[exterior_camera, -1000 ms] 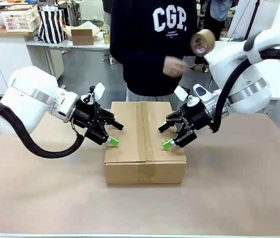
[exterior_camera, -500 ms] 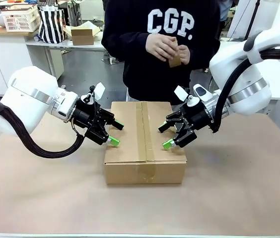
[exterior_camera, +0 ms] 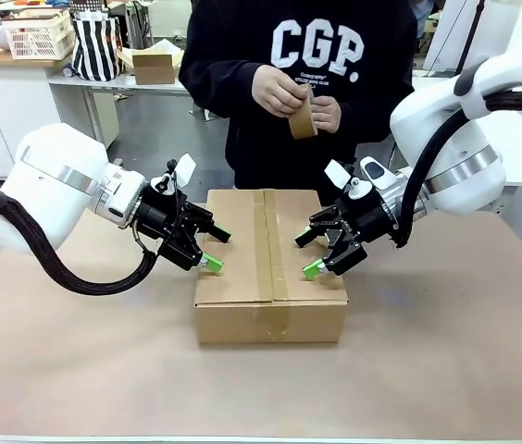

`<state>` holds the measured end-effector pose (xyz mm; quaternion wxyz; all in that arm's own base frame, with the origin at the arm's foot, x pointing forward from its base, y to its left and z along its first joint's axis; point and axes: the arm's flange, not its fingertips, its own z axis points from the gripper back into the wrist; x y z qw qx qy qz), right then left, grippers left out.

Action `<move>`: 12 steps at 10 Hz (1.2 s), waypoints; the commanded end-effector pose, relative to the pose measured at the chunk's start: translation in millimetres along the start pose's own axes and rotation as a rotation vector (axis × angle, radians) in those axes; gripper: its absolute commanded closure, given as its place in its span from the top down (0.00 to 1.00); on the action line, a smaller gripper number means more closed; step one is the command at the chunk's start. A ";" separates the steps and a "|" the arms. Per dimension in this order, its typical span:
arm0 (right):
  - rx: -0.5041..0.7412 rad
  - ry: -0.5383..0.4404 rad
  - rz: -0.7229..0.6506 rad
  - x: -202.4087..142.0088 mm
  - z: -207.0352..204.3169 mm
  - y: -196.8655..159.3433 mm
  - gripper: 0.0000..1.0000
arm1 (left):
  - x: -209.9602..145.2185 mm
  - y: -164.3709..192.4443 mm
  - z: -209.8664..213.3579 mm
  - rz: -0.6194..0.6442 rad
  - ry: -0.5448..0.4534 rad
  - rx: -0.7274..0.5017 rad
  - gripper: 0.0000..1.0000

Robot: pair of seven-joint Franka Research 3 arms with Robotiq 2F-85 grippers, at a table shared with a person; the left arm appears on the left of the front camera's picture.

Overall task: Pack the gift set into the box.
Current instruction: Press and hold the closed box until the human finishes sealing it.

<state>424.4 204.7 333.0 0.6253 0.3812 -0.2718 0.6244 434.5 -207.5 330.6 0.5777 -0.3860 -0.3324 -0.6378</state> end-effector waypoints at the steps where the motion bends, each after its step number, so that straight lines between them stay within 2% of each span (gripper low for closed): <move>1: -0.013 -0.004 0.004 -3.3 -2.2 0.6 1.00 | -1.2 -0.7 -0.7 0.004 -0.002 0.001 1.00; 12: -0.013 -0.004 0.004 -3.3 -2.2 0.6 1.00 | -1.2 -0.7 -0.7 0.004 -0.002 0.001 1.00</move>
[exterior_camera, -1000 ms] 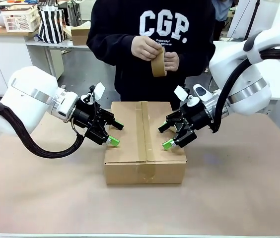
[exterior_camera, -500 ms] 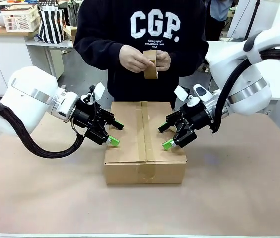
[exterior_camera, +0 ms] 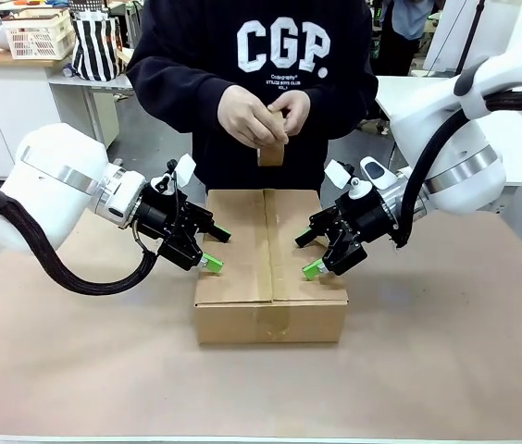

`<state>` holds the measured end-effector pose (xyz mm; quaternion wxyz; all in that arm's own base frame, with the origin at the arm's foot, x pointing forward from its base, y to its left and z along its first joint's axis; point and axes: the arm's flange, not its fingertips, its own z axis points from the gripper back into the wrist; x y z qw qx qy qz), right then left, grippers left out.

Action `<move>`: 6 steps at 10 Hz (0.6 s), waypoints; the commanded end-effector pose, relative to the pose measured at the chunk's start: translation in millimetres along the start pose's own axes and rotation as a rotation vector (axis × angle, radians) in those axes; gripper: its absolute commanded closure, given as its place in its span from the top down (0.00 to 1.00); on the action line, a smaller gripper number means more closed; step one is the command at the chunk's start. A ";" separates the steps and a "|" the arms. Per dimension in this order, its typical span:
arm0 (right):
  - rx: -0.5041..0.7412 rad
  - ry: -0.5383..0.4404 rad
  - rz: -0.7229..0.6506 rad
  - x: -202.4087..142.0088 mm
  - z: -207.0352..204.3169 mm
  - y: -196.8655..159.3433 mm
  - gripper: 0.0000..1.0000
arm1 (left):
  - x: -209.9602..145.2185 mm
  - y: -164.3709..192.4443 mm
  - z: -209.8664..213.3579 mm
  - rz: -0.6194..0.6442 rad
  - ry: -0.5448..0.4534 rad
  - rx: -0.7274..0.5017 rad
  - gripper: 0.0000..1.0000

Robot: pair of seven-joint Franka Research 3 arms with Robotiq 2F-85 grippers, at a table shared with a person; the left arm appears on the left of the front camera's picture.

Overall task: Pack the gift set into the box.
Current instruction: Press and hold the closed box until the human finishes sealing it.

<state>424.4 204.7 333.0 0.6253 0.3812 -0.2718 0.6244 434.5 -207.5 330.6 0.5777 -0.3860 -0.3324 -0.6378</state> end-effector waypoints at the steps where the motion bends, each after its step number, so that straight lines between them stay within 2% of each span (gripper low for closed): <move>1: -0.013 -0.004 0.004 -3.3 -2.2 0.6 1.00 | -1.2 -0.7 -0.7 0.004 -0.002 0.001 1.00; 6: -0.013 -0.004 0.004 -3.3 -2.2 0.6 1.00 | -1.2 -0.7 -0.7 0.004 -0.002 0.001 1.00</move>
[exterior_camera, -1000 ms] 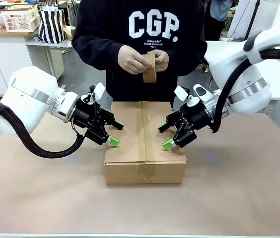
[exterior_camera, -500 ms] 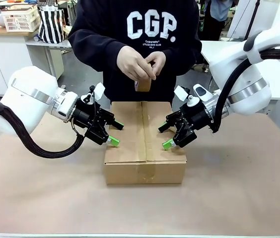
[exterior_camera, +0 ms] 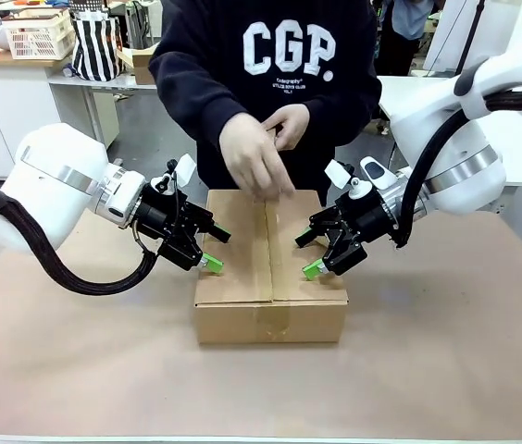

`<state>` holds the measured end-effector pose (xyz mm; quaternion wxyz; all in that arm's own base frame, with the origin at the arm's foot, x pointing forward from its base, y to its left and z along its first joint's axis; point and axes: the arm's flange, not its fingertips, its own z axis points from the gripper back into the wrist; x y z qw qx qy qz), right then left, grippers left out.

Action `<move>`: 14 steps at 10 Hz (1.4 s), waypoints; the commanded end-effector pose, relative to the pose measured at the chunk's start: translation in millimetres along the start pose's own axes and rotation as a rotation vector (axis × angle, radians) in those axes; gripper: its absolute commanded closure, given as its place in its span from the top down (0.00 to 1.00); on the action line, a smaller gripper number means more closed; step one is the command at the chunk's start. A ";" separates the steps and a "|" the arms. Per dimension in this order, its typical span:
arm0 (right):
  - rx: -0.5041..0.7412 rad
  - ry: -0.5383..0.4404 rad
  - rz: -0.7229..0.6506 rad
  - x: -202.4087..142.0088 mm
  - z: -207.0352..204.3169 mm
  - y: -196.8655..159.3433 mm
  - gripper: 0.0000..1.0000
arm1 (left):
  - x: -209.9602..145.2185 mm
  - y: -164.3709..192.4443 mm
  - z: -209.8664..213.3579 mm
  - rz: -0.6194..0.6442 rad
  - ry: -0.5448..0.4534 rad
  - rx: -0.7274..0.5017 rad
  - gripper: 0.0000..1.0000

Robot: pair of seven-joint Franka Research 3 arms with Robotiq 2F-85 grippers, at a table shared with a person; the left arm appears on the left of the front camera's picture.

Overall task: Pack the gift set into the box.
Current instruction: Press and hold the closed box until the human finishes sealing it.

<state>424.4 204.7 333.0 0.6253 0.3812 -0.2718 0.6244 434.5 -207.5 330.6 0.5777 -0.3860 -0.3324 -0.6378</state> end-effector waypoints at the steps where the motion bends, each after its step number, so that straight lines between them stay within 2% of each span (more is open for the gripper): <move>1: -0.013 -0.004 0.004 -3.3 -2.2 0.6 1.00 | -1.2 -0.7 -0.7 0.004 -0.002 0.001 1.00; 14: -0.013 -0.004 0.004 -3.3 -2.2 0.6 1.00 | -1.2 -0.7 -0.7 0.004 -0.002 0.001 1.00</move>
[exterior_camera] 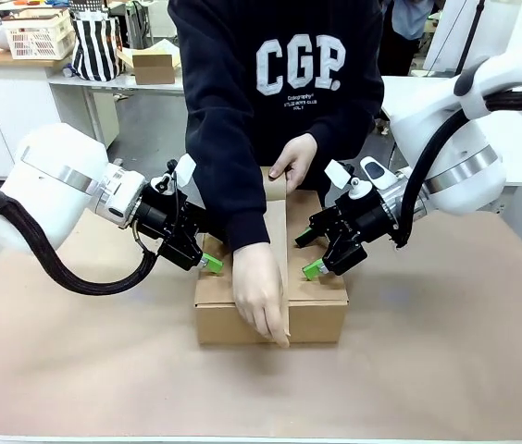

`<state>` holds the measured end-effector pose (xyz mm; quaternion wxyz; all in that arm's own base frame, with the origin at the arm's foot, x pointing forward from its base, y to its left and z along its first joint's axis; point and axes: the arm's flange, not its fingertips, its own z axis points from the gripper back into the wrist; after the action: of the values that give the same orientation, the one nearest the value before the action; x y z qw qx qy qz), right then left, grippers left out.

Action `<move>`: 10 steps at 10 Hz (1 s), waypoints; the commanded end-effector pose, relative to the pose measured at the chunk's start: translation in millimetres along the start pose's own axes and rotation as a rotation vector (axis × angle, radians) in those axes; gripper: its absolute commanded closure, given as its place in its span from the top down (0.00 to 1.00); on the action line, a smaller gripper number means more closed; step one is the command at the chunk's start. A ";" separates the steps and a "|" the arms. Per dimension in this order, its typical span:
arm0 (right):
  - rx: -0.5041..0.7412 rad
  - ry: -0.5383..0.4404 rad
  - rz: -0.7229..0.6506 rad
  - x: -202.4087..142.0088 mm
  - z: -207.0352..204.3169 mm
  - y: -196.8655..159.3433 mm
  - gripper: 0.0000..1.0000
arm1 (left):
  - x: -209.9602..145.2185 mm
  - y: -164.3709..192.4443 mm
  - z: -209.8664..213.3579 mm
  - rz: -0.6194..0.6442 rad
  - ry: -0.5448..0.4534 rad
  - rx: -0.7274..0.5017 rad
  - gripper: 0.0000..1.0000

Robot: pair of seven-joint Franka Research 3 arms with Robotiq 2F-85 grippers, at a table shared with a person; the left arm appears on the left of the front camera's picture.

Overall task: Pack the gift set into the box.
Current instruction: Press and hold the closed box until the human finishes sealing it.

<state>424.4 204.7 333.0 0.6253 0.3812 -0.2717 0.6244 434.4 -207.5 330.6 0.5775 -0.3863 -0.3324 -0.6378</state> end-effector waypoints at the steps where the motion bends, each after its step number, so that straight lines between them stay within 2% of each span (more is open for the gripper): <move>1: -0.013 -0.004 0.004 -3.3 -2.2 0.6 1.00 | -1.2 -0.6 -0.6 0.004 -0.001 0.002 1.00; 10: -0.013 -0.004 0.004 -3.3 -2.2 0.6 1.00 | -1.2 -0.6 -0.6 0.004 -0.001 0.002 1.00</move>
<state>424.5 204.7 333.0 0.6253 0.3811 -0.2718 0.6244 434.5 -207.6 330.8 0.5773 -0.3865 -0.3325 -0.6378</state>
